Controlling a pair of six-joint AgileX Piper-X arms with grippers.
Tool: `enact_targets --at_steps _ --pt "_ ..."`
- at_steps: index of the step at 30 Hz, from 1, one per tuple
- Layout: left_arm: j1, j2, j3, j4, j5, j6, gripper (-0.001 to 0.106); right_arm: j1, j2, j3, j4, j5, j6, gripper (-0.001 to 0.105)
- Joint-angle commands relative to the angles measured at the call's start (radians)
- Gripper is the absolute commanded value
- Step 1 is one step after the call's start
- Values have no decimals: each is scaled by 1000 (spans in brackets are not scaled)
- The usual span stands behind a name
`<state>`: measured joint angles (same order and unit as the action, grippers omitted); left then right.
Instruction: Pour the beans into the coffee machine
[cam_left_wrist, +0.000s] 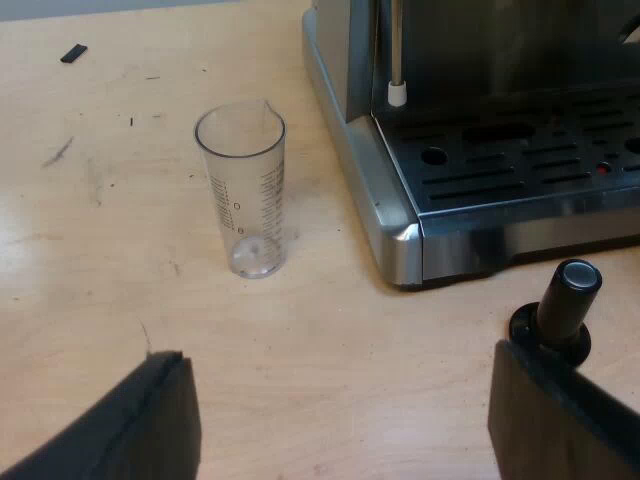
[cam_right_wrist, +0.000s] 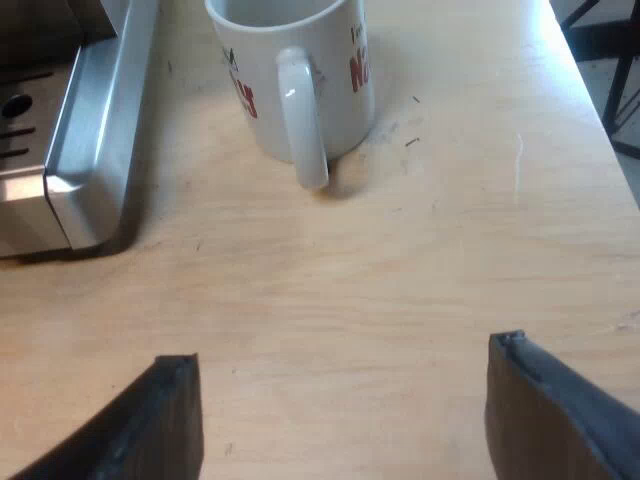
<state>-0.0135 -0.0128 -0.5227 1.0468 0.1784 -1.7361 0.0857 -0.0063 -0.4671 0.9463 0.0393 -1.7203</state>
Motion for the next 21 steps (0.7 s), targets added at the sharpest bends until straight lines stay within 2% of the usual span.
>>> enact_targets --at_steps 1,13,17,21 --pt "-3 -36 -4 -5 -11 -2 63 -1 -46 -7 -15 -7 -10 62" --pt "-3 -36 -4 -8 -11 -2 63 -1 -46 -7 -16 -7 -10 62" --pt "-3 -36 -4 -14 -11 29 63 -1 -46 -7 -16 -7 -10 62" --pt "-3 -36 -2 -14 -11 29 63 -1 -46 -7 -16 -7 -10 62"
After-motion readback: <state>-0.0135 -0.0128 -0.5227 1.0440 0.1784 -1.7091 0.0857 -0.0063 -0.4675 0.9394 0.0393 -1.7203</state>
